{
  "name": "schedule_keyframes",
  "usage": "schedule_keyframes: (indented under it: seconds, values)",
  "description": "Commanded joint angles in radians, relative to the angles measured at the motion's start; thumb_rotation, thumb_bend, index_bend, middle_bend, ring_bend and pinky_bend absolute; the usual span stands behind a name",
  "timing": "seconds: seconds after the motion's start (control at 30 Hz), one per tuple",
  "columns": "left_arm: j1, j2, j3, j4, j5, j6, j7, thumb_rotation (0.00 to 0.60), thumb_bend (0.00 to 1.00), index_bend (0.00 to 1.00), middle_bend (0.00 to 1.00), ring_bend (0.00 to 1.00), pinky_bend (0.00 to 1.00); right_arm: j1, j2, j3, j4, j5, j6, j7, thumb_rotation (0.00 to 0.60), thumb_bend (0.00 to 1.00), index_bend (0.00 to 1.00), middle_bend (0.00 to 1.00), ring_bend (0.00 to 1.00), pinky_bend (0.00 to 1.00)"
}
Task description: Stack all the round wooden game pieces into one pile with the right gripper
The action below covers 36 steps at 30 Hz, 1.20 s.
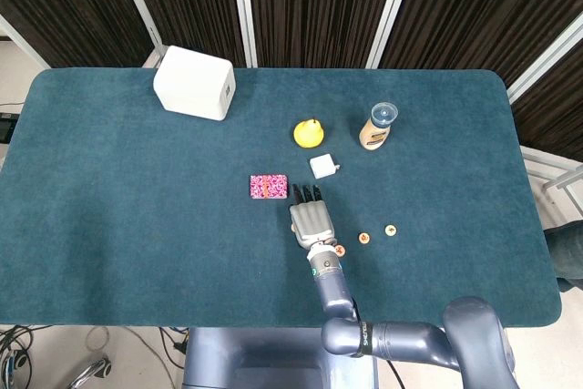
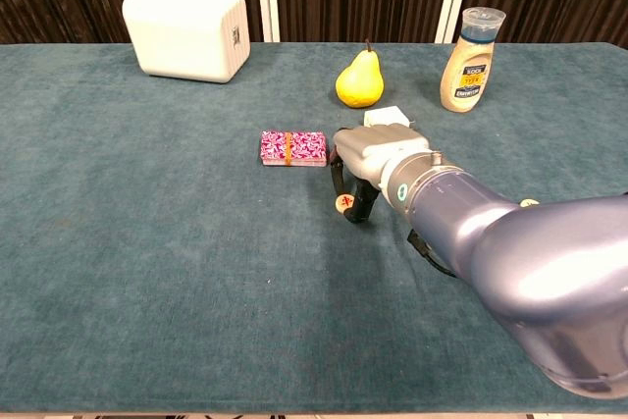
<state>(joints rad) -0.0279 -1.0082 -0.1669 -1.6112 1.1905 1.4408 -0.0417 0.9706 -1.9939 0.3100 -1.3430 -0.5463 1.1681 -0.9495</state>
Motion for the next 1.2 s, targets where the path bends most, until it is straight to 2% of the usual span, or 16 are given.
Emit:
schedule_keyframes:
  seconds: [0.03,0.37,0.63,0.93,1.07,1.2]
  values:
    - [0.000,0.000,0.000,0.000,0.000,0.000,0.001,0.600,0.09,0.00,0.00,0.00,0.05,-0.001,0.000,0.000,0.002,0.001,-0.002,-0.001,0.600,0.40,0.50,0.00,0.00,0.00]
    - [0.000,0.000,0.000,0.000,-0.001,0.002,0.004,0.600,0.09,0.00,0.00,0.00,0.05,-0.010,0.015,0.007,-0.031,-0.016,0.006,0.009,0.600,0.40,0.52,0.00,0.00,0.00]
    - [0.000,-0.003,-0.001,-0.001,-0.003,0.004,0.011,0.600,0.09,0.00,0.00,0.00,0.05,-0.049,0.124,-0.007,-0.199,-0.049,0.061,-0.005,0.600,0.40,0.52,0.00,0.00,0.00]
    - [0.001,-0.005,0.002,-0.008,-0.001,0.011,0.027,0.600,0.09,0.00,0.00,0.00,0.05,-0.135,0.305,-0.096,-0.439,-0.083,0.101,0.007,0.600,0.40,0.52,0.00,0.00,0.00]
    - [-0.001,-0.009,0.004,-0.009,0.002,0.011,0.040,0.600,0.09,0.00,0.00,0.00,0.05,-0.166,0.342,-0.145,-0.476,-0.115,0.105,0.031,0.600,0.40,0.52,0.00,0.00,0.00]
    - [-0.002,-0.011,0.005,-0.010,0.004,0.014,0.048,0.600,0.09,0.00,0.00,0.00,0.05,-0.186,0.357,-0.173,-0.484,-0.141,0.106,0.057,0.600,0.40,0.52,0.00,0.00,0.00]
